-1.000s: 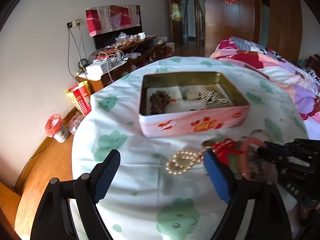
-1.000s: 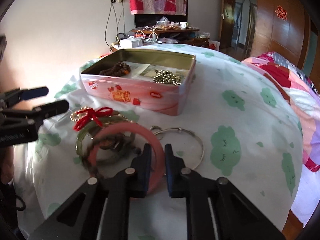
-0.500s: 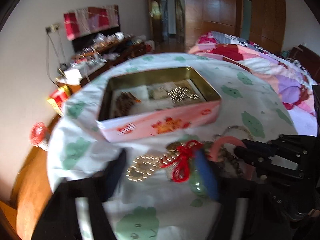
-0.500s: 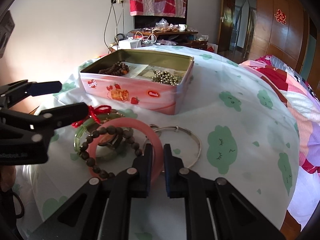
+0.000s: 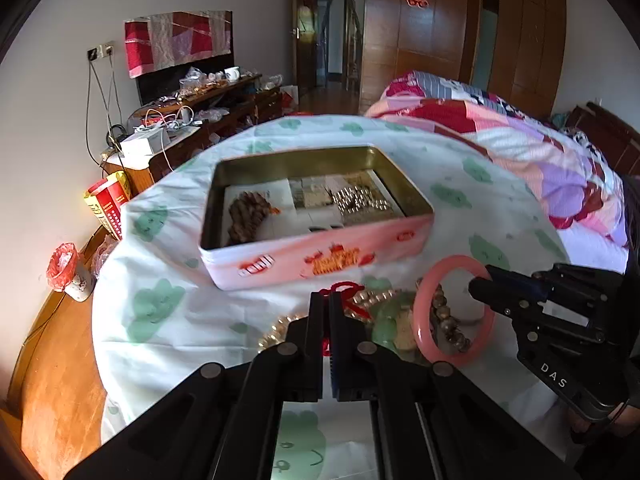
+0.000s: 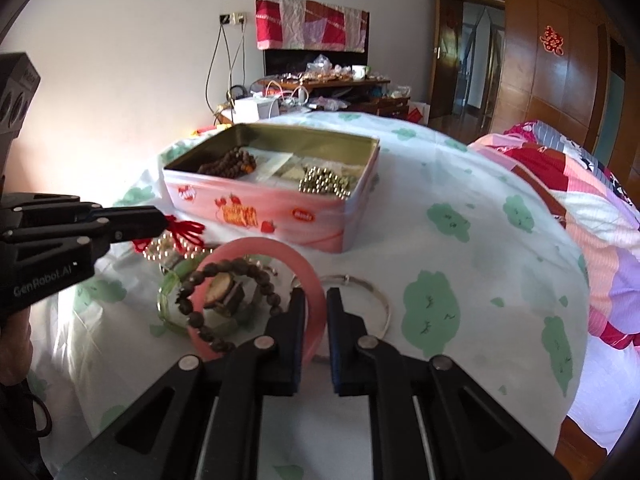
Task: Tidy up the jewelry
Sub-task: 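Close the right tool on the pink bangle's rim, then lift the pink bangle with the right tool and carry it over the tin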
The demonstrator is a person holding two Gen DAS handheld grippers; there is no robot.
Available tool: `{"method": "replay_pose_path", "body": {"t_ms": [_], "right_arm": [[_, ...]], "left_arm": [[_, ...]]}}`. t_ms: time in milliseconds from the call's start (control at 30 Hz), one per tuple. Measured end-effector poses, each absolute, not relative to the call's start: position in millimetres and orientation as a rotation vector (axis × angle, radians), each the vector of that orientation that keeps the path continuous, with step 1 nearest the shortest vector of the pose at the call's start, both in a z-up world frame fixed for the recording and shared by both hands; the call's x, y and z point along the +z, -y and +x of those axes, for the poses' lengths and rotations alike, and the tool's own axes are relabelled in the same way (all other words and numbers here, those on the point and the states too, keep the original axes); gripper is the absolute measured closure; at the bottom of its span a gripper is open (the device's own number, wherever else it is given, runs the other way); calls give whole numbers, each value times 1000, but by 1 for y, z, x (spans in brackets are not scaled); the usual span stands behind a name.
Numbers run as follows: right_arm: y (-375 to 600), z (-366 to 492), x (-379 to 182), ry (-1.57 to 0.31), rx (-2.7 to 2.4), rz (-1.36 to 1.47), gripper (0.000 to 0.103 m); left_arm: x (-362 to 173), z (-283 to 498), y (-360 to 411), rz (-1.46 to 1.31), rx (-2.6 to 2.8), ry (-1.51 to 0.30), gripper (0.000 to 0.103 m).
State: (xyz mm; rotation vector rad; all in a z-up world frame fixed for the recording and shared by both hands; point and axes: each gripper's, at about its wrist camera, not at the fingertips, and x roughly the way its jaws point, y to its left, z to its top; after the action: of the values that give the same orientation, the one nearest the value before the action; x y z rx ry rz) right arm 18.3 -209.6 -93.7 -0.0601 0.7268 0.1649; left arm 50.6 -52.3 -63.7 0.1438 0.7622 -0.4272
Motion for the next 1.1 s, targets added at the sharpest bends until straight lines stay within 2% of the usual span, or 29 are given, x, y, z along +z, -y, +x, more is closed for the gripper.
{"method": "replay_pose_path", "body": {"t_ms": [1100], "right_arm": [[219, 19, -50, -624, 160, -43, 91]], "left_arm": [[-17, 59, 41, 145, -366, -644, 103]]}}
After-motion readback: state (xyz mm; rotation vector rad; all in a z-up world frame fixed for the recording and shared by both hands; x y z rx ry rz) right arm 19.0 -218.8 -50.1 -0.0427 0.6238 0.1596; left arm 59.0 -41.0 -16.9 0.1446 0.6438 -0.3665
